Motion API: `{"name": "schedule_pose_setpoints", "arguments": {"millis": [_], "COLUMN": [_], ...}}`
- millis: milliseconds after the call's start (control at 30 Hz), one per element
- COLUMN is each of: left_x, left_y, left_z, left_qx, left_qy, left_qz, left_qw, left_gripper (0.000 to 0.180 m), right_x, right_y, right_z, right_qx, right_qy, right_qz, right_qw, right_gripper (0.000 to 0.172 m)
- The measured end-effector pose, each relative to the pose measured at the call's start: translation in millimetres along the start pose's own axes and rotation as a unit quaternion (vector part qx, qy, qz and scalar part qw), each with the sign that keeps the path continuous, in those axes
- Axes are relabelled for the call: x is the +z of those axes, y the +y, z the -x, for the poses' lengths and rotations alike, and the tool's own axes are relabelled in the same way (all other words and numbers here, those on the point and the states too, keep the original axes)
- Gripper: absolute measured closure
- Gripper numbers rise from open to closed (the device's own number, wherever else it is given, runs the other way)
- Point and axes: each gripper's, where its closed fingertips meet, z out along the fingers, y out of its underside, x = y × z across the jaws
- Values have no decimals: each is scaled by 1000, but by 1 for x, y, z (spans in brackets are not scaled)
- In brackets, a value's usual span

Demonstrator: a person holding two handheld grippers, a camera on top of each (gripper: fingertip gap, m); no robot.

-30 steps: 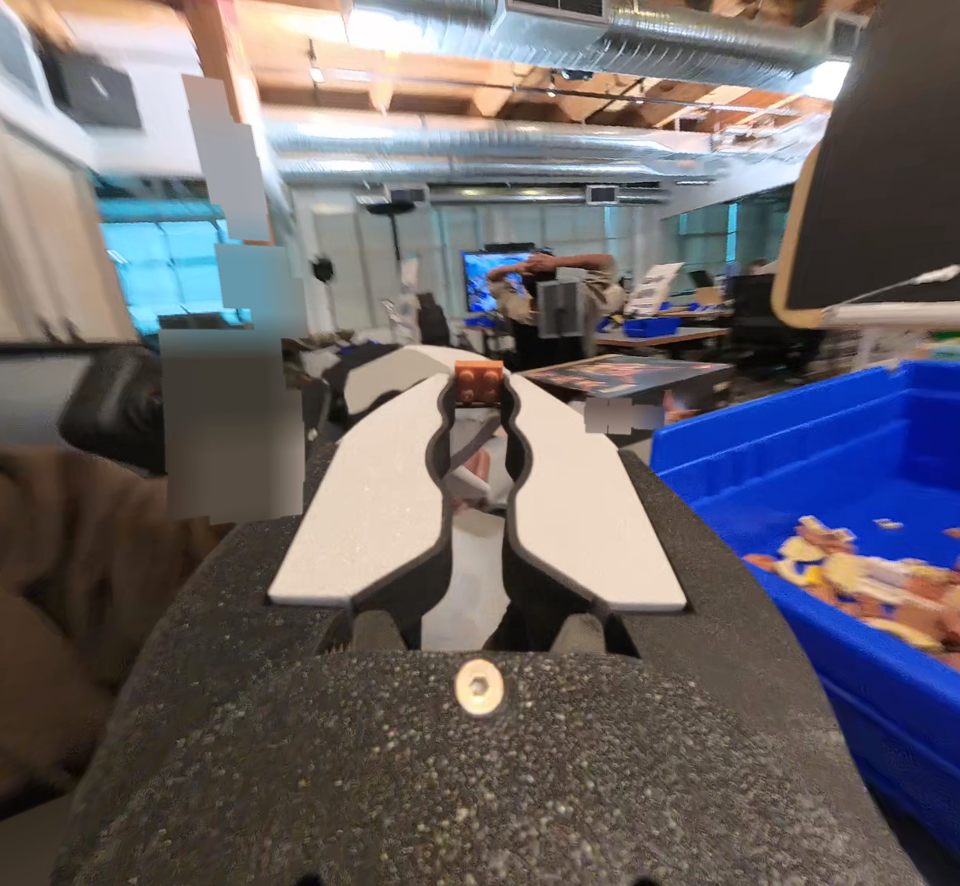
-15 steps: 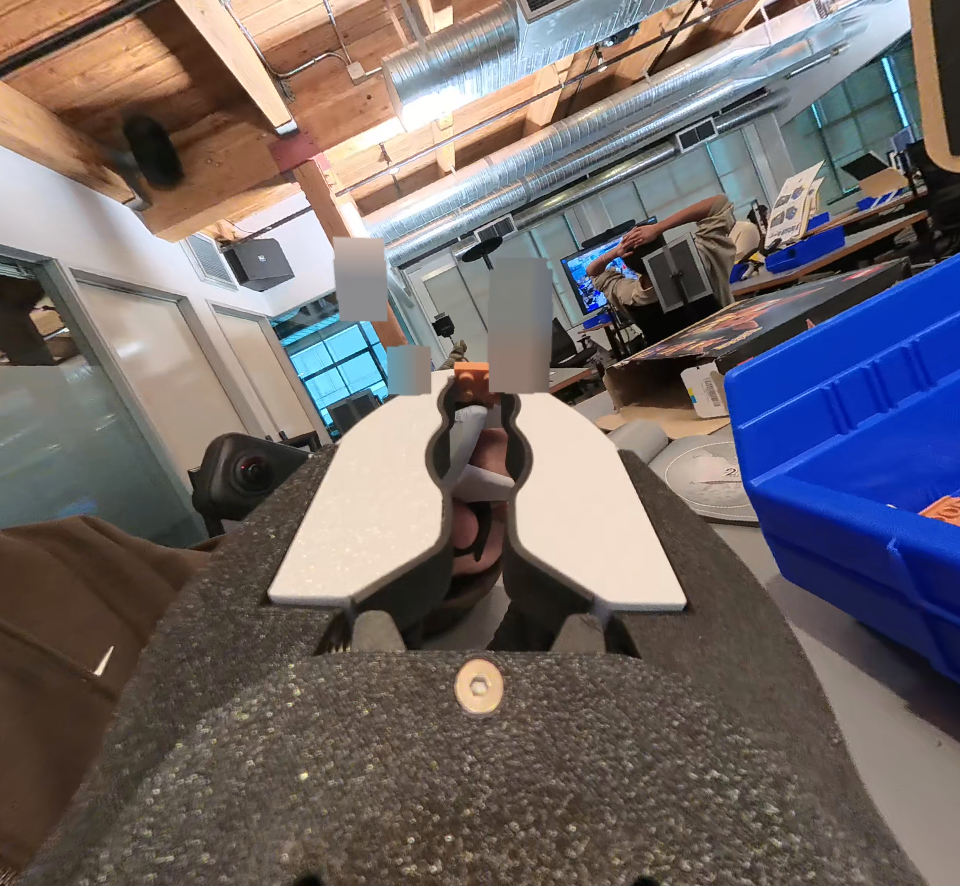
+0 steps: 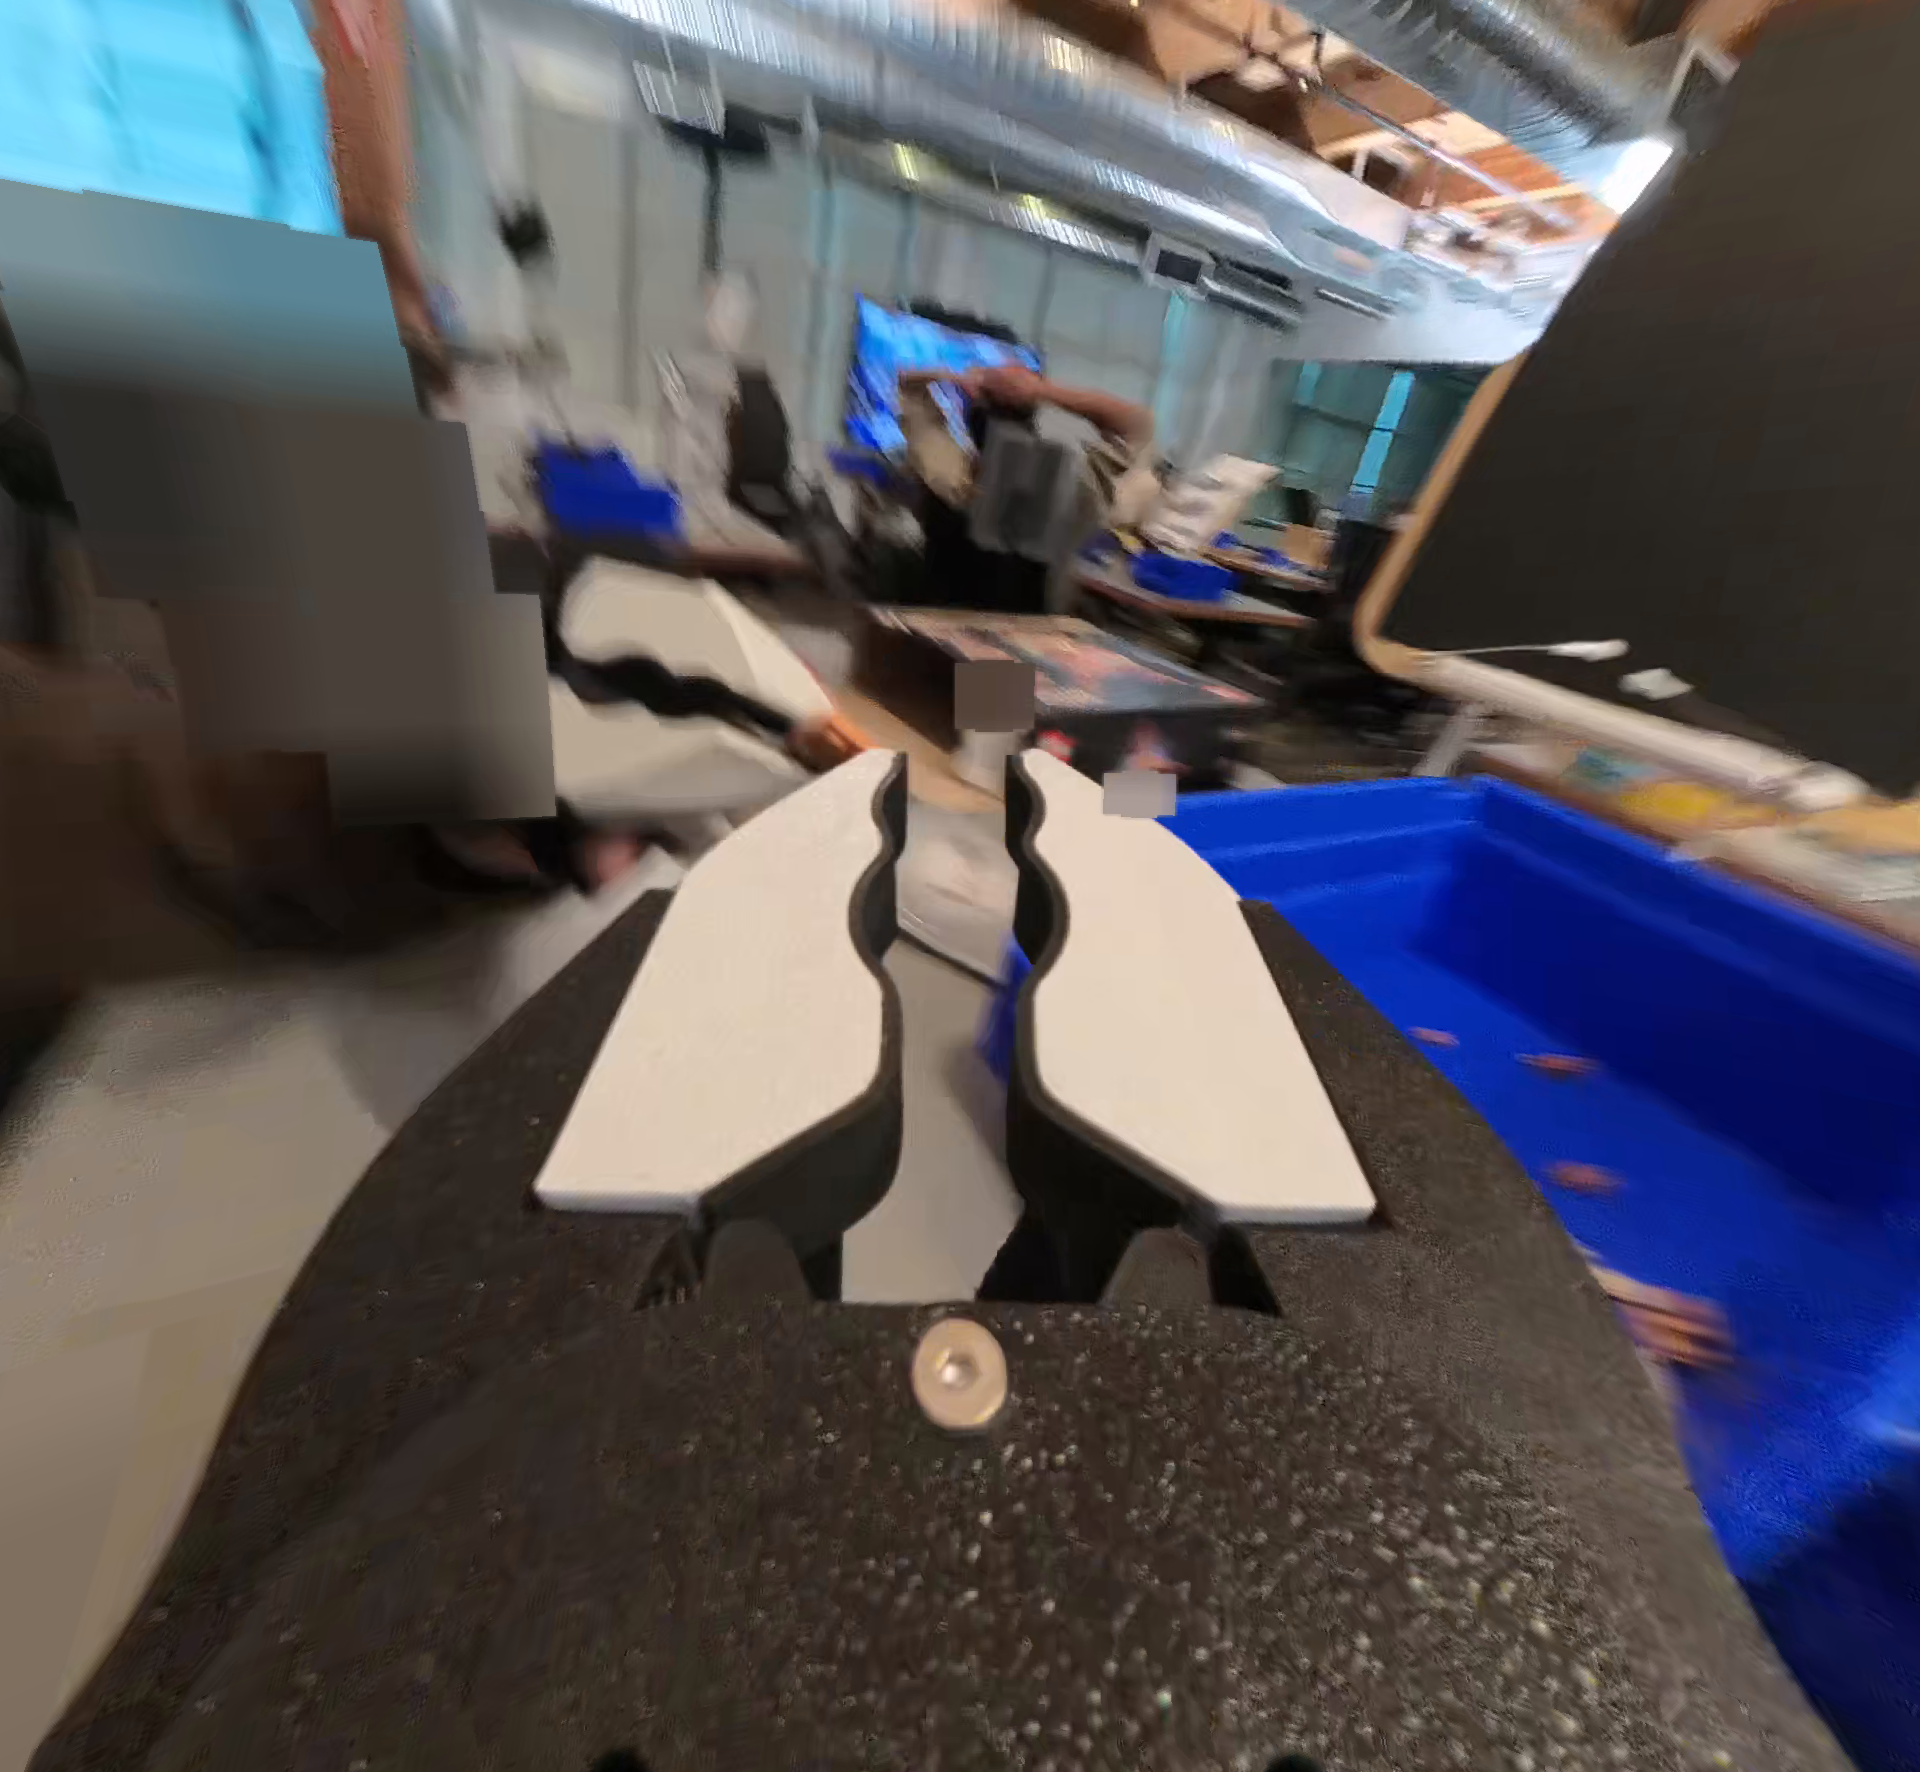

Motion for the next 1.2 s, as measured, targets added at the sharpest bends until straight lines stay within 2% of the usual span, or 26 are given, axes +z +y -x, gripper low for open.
{"name": "schedule_pose_setpoints", "arguments": {"millis": [67,133,233,433,667,867,967,1200], "left_x": [-1,-1,-1,0,0,-2,-5,-1], "left_y": [1,4,13,24,27,26,27,45], "left_z": [-5,-13,-25,-40,-43,-46,-44,-42], "left_qx": [4,14,48,111,121,93,90,175], "left_qy": [28,59,94,117,125,147,154,120], "left_qz": [2,13,40,72,80,61,64,115], "left_qw": [1000,998,994,984,981,983,982,970], "left_gripper": [175,175,175,175,174,174,174,169], "right_x": [-5,-7,-4,-1,-1,-4,-5,-4], "right_y": [14,23,31,56,65,67,66,84], "right_z": [-4,-1,9,20,23,27,23,15], "right_qx": [-140,-234,-294,-396,-425,-351,-334,-369], "right_qy": [34,44,33,11,7,-26,-19,0], "right_qz": [65,98,113,168,188,190,196,252], "right_qw": [987,966,948,903,885,916,922,895], "right_gripper": [153,150,149,149,164,165,165,166]}}
